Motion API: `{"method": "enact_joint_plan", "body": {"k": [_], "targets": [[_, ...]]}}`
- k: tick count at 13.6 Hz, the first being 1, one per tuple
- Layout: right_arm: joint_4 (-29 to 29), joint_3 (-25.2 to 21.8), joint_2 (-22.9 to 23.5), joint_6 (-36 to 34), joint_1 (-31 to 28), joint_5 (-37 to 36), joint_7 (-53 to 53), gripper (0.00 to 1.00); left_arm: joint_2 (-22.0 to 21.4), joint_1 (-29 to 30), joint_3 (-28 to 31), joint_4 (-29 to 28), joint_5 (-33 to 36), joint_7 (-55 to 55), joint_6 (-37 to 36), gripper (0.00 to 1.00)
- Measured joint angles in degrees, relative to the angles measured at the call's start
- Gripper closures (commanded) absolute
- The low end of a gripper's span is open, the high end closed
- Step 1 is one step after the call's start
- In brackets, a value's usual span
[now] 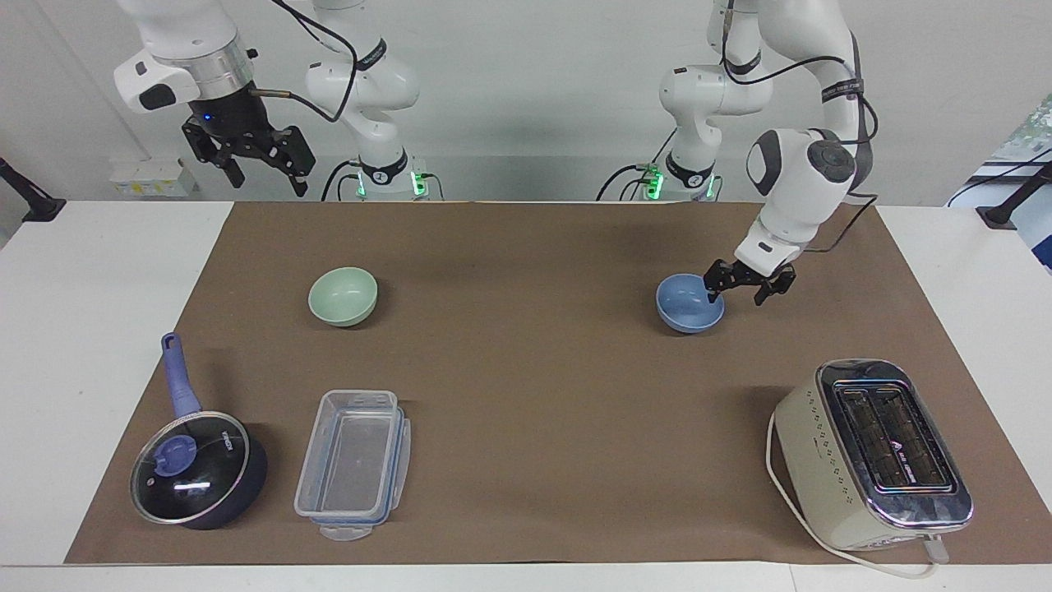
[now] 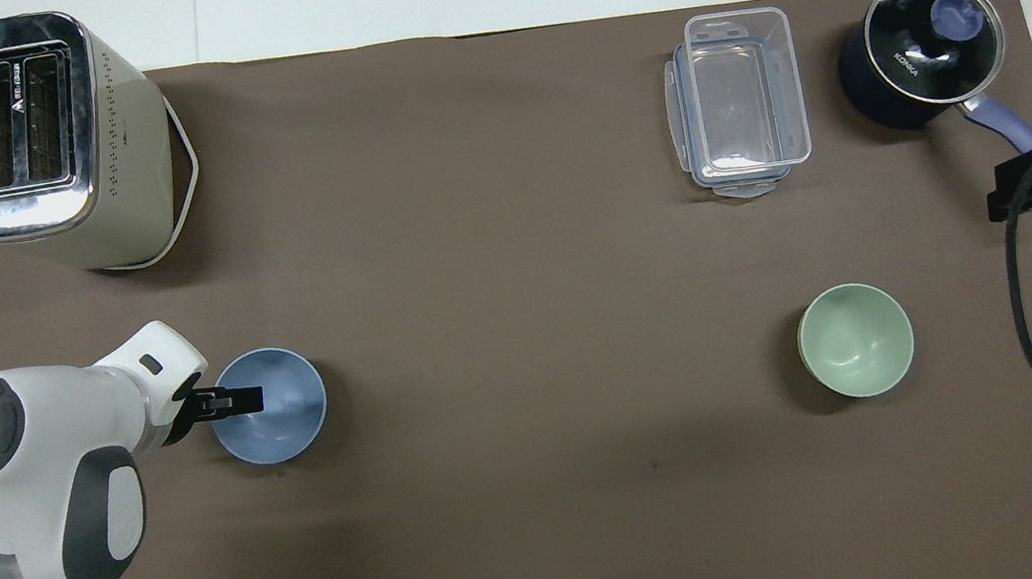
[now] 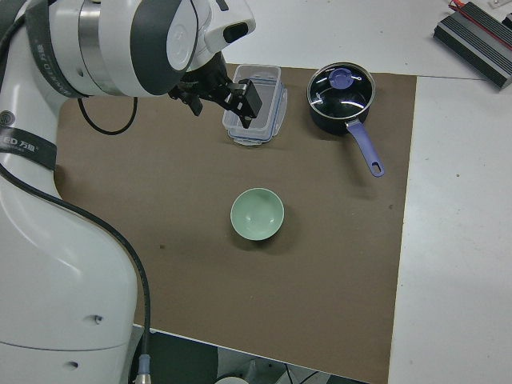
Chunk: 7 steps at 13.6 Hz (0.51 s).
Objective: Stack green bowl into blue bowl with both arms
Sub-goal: 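Reach the left gripper down to the rim of the blue bowl, then grasp the blue bowl rim and slide it toward the table center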
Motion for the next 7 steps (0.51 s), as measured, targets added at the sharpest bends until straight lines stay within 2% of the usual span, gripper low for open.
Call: {"method": "enact_joint_plan", "body": {"k": [1,2,3,4,5,7], "targets": [[0.0,0.0,0.0,0.0,0.0,0.0,0.0,0.0,0.2,-0.4,0.0,-0.8,-0.3,0.0,1.5,0.0],[0.0,0.0,0.0,0.0,0.0,0.0,0.0,0.0,0.6,-1.0,0.0,-1.5,-0.9,0.0,3.1,0.13],[0.0,0.0,0.0,0.0,0.0,0.0,0.0,0.0,1.1,-1.5,0.0,-2.0,-1.3,0.0,4.2,0.62],[0.0,0.0,0.0,0.0,0.0,0.0,0.0,0.0,1.5,-1.9,0.0,-2.2,-1.5,-0.1,4.7,0.94],[0.0,0.0,0.0,0.0,0.0,0.0,0.0,0.0,1.8,-2.0,-0.1,-2.2,-1.6,-0.1,4.8,1.0],[0.0,0.0,0.0,0.0,0.0,0.0,0.0,0.0,1.8,-2.0,0.0,-2.2,-1.6,-0.1,4.8,1.0]]}}
